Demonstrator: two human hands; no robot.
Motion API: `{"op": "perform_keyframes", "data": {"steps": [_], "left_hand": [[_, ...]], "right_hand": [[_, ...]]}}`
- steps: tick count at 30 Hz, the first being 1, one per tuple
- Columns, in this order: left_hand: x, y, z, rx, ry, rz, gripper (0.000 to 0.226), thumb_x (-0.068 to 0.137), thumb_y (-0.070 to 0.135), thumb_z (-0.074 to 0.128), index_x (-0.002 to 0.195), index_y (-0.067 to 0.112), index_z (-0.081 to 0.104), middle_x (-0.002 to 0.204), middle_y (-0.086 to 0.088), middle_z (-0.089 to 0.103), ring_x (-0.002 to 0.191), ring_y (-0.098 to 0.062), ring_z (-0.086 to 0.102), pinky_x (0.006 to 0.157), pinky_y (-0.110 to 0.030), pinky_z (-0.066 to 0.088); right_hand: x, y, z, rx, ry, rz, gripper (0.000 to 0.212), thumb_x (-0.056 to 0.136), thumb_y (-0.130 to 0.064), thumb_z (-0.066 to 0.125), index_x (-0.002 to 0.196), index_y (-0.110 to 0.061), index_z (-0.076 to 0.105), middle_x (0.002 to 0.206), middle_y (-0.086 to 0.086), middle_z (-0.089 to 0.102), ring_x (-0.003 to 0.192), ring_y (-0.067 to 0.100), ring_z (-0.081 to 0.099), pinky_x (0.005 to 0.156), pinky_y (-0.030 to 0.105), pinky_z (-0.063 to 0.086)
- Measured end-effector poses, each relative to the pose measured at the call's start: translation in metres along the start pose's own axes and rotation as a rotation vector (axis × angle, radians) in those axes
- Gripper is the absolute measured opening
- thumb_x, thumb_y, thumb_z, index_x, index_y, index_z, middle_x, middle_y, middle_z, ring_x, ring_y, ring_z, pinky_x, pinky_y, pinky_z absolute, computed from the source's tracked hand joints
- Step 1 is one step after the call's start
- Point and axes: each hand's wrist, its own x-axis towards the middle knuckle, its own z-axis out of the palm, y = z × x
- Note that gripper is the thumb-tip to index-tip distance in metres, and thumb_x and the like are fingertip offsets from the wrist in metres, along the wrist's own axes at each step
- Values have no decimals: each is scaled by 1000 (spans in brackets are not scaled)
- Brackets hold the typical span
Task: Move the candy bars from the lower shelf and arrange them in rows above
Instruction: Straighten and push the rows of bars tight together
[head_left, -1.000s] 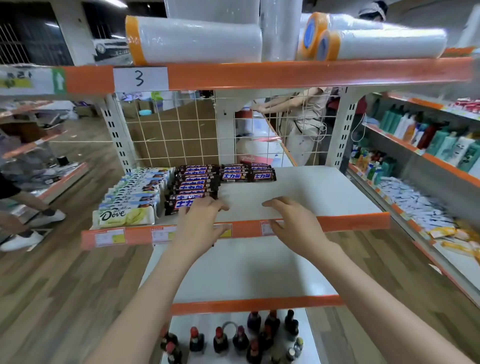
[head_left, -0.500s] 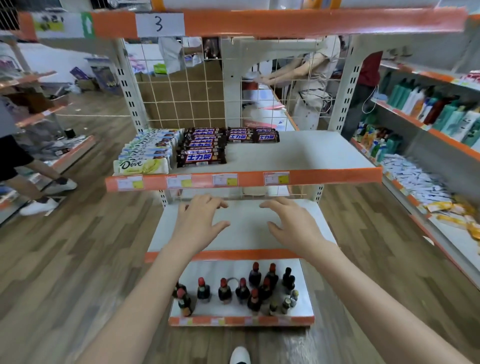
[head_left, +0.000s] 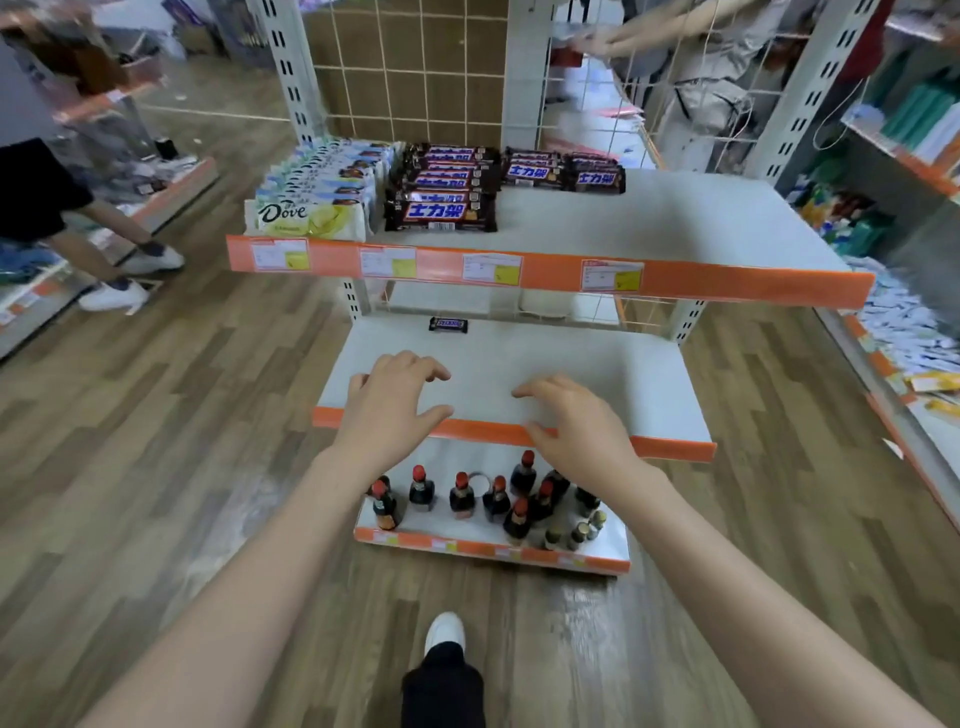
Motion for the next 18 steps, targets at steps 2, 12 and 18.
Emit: {"op": "perform_keyframes", "data": {"steps": [2, 12, 18], "left_hand": [[2, -9, 9, -1, -24, -27, 33, 85, 40, 60, 117, 31, 54, 115, 10, 53, 115, -12, 42, 92, -35, 28], [36, -83, 94, -54, 27, -61, 30, 81, 34, 65, 111, 30, 60, 109, 10, 58, 110, -14, 48, 88, -36, 39], [83, -122, 155, -4, -27, -52, 33, 88, 38, 57, 120, 34, 51, 117, 15, 50, 116, -9, 41, 90, -30, 29]], "right_hand": [[10, 0, 15, 13, -34, -1, 36, 90, -16, 55, 125, -24, 55, 127, -3, 55, 111, 19, 54, 88, 38, 47], [81, 19, 113, 57, -80, 34, 39, 88, -13, 52, 125, -28, 55, 129, -6, 53, 116, 17, 51, 91, 38, 47], [135, 44, 177, 29, -86, 24, 36, 91, -21, 52, 125, -34, 52, 130, -11, 51, 121, 12, 48, 99, 36, 41]]}}
